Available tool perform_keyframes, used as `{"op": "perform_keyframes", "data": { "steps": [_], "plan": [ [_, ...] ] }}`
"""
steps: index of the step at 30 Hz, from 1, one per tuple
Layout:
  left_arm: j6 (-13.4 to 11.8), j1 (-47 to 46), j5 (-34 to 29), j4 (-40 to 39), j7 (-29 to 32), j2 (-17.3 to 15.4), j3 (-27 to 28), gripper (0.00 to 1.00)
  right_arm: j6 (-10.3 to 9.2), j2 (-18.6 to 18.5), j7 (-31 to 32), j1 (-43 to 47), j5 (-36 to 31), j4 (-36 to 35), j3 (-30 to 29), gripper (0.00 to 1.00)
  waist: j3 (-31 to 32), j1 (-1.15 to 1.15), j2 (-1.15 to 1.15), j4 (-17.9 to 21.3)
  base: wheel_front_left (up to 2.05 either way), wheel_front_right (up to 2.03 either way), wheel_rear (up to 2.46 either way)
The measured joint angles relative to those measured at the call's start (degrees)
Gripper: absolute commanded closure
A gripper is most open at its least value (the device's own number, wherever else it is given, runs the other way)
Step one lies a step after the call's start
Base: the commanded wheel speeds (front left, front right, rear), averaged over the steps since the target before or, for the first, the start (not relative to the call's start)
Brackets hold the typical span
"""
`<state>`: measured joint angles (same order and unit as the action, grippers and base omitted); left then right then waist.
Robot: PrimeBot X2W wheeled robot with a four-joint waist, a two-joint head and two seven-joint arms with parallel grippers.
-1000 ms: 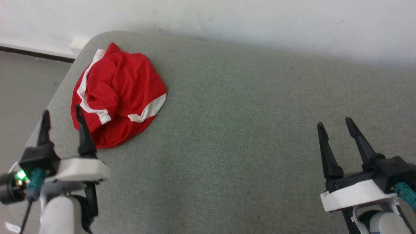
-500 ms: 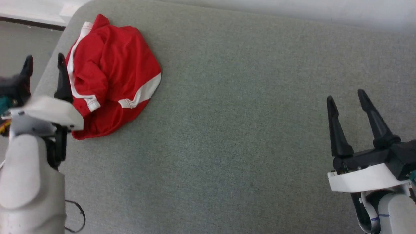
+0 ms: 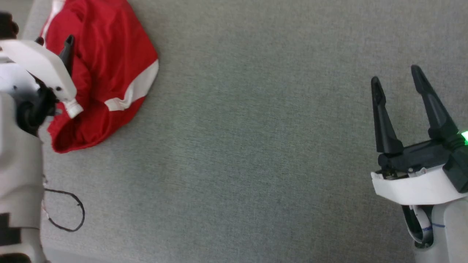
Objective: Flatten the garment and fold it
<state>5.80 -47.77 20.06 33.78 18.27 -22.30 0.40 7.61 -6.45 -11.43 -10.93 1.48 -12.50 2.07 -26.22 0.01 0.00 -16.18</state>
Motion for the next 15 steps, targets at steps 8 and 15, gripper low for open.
{"op": "perform_keyframes", "data": {
  "steps": [8, 15],
  "plan": [
    [0.3, -3.5, 10.0, 3.2, 16.2, -5.5, -4.7, 0.0, 0.0, -0.1, -1.1, -2.4, 0.0, -1.8, 0.3, 0.0, -4.9, 0.0, 0.0, 1.6, 0.0, 0.0, 0.0],
    [0.8, -5.8, 13.7, 7.0, 22.9, -8.3, -8.0, 0.0, 0.0, -0.2, -1.9, -4.0, 0.0, -2.6, 0.6, 0.0, -8.4, -0.02, 0.0, 2.5, 0.0, 0.0, 0.0]
  ]
}}
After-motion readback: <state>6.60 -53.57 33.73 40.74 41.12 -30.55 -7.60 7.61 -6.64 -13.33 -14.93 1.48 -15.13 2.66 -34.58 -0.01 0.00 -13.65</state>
